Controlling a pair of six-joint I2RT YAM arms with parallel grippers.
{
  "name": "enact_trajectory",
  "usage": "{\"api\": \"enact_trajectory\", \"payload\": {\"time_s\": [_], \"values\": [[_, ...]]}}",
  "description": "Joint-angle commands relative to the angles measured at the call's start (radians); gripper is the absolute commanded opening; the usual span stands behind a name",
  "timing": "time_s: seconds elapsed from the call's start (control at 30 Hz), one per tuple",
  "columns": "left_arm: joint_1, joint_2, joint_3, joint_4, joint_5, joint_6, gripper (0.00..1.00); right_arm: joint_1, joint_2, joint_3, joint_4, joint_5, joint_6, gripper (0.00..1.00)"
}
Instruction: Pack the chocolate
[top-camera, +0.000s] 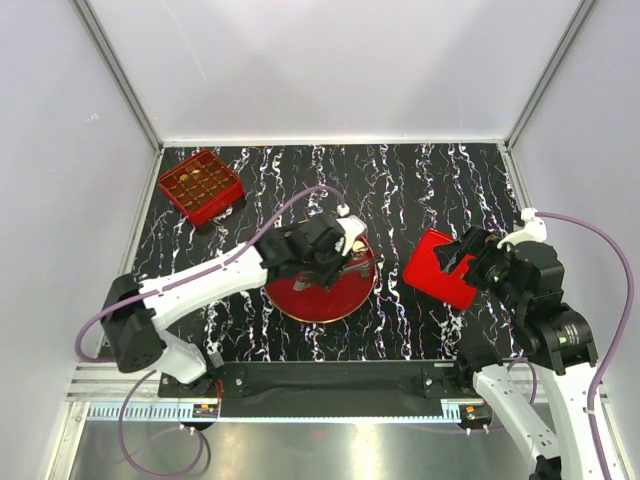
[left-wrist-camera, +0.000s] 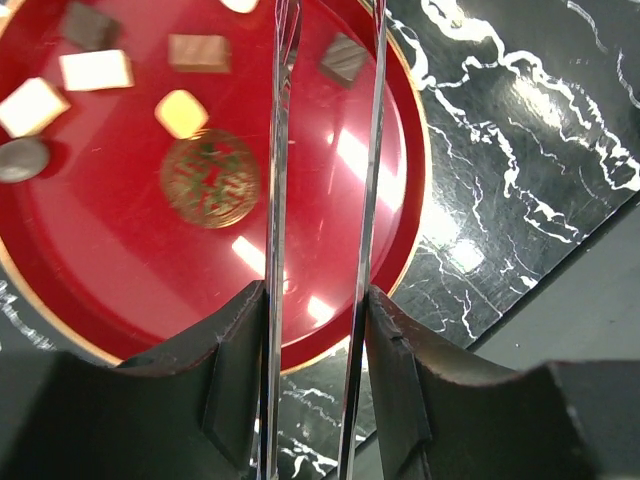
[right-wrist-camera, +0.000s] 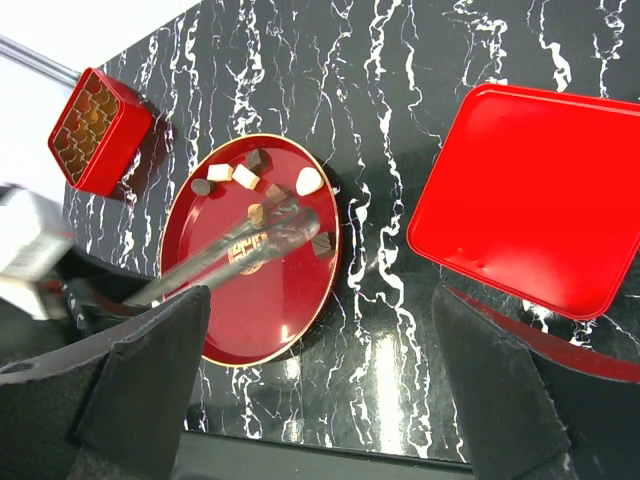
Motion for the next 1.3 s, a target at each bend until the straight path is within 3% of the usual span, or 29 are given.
{"api": "enact_trajectory", "payload": {"time_s": [0.0, 0.33, 0.67, 1.27], "values": [[-0.018, 0.039, 0.001, 0.096, -0.01, 0.014, 0.45, 0.001, -0.016, 0.043, -0.02, 0.026, 0.0, 1.0], [-0.023, 0.088, 0.047, 0.061, -0.044, 0.009, 0.46, 0.001, -0.028, 0.06, -0.03, 0.016, 0.007, 1.0], [-0.043, 0.042, -0.077, 0.081, -0.036, -0.012, 0.46, -0.001, -0.067, 0.047, -0.068, 0.04, 0.01, 1.0], [-0.049, 0.005, -0.129, 0.089, -0.052, -0.012, 0.48, 0.001, -0.057, 0.084, -0.067, 0.075, -0.005, 1.0]]}}
